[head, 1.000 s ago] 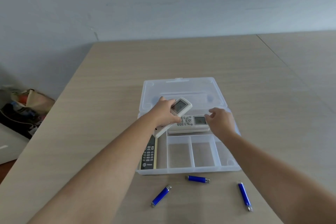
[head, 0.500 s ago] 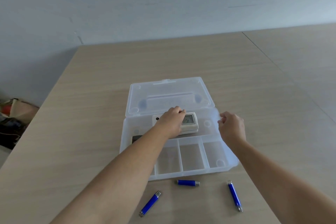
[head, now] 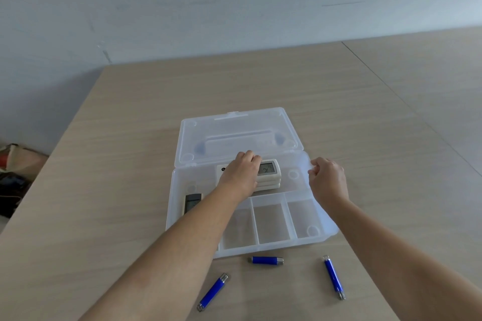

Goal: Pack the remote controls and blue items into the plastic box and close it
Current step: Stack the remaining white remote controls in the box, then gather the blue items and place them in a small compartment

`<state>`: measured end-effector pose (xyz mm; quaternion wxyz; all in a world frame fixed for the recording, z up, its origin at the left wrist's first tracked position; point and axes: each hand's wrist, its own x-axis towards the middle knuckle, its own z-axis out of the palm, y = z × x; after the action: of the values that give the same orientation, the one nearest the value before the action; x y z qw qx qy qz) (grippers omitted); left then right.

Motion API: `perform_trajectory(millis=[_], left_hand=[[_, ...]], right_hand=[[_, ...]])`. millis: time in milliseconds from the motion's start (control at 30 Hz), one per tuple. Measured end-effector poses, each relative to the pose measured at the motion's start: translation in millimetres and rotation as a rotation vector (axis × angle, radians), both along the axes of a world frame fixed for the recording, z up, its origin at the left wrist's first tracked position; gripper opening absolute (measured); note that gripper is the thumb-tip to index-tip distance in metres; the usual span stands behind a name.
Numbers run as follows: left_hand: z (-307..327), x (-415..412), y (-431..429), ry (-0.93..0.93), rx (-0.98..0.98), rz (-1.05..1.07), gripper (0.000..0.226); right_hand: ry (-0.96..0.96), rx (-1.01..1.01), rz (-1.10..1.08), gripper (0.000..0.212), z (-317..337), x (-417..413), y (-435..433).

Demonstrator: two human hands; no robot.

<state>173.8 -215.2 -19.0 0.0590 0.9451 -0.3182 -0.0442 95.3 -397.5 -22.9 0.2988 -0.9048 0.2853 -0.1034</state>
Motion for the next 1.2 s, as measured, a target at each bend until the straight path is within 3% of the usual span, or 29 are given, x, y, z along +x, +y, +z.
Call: perform_trajectory(millis=[167,333,400,533,667,800,900,967,1067,1200], left_hand=[[5.9,0.2,-0.8,-0.003,0.029,0.051,0.042],[17.1,-11.3,7.0,-0.059,0.061,0.067,0.05],[24.2,-27.5,18.1,-0.102,0.001,0.063,0.047],[36.6,-69.6,48.9,-0.232,-0.276,-0.004,0.02],[26.3,-122.2,79.6,-0.305,-0.293,-0.093,0.025],[-10.5,-168.9,105.7,-0.239,-0.206,-0.098,0.023],[-24.8,-190.0,122.5,-0.066,-0.02,0.1,0.025],[-33.7,-196.1,131.6,0.02,0.04,0.25,0.034],[-41.1,-207.0,132.3,0.115,0.054,0.316,0.034],[-45.2,-205.4,126.9,0.194,-0.056,0.333,0.024]], right_hand=[[0.023,0.013,0.01,0.029,2.0,0.2,-1.0],[0.121,0.01,0.092,0.04,15.3,-6.6,1.0],[0.035,-0.038,0.111,0.036,26.2,-15.5,8.7],[-0.205,-0.112,0.238,0.01,40.7,-51.1,41.0],[-0.346,-0.148,0.499,0.024,26.0,-105.0,82.8],[-0.143,-0.241,0.731,0.023,-12.9,-145.1,99.2],[0.036,-0.355,0.788,0.009,-19.9,-149.7,98.7],[0.169,-0.547,0.855,0.01,-25.2,-148.5,98.8],[0.34,-0.545,0.874,0.028,-39.1,-152.7,100.2],[0.301,-0.409,0.737,0.025,-43.7,-145.6,99.5]])
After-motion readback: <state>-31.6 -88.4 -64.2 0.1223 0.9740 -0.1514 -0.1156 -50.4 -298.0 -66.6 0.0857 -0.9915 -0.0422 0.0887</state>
